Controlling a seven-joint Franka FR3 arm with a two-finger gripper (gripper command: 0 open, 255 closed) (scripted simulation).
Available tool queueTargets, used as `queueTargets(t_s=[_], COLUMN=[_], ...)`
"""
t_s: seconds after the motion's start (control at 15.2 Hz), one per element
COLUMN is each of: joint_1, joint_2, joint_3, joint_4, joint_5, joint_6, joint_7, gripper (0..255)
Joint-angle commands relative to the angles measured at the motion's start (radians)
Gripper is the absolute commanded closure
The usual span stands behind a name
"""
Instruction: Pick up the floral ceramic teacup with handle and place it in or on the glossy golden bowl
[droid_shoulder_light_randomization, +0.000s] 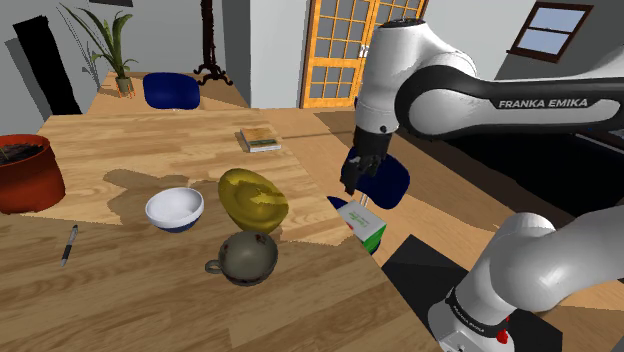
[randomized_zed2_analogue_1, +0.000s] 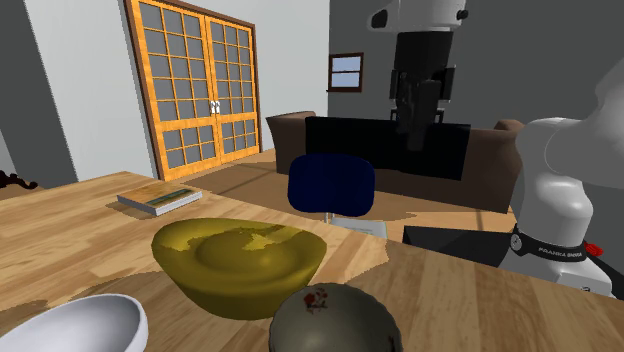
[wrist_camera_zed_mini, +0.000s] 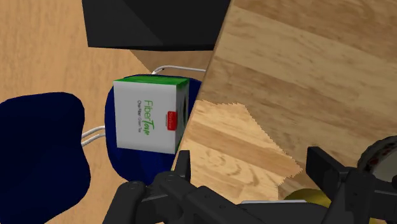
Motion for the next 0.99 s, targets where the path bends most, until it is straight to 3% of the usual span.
queueTargets(t_s=[0.0,0.46,0.92], joint_1=[0.009,0.011,0.024], joint_2=[0.046,0.271,0.556], joint_3=[0.047,0.204,0.338], joint_4=[0.016,0.138,0.323], joint_5=[0.008,-0.030,-0.175], joint_6=[0.027,0.104,0.132], joint_7=[0.053,0.241,0.467], gripper=[0,0,0])
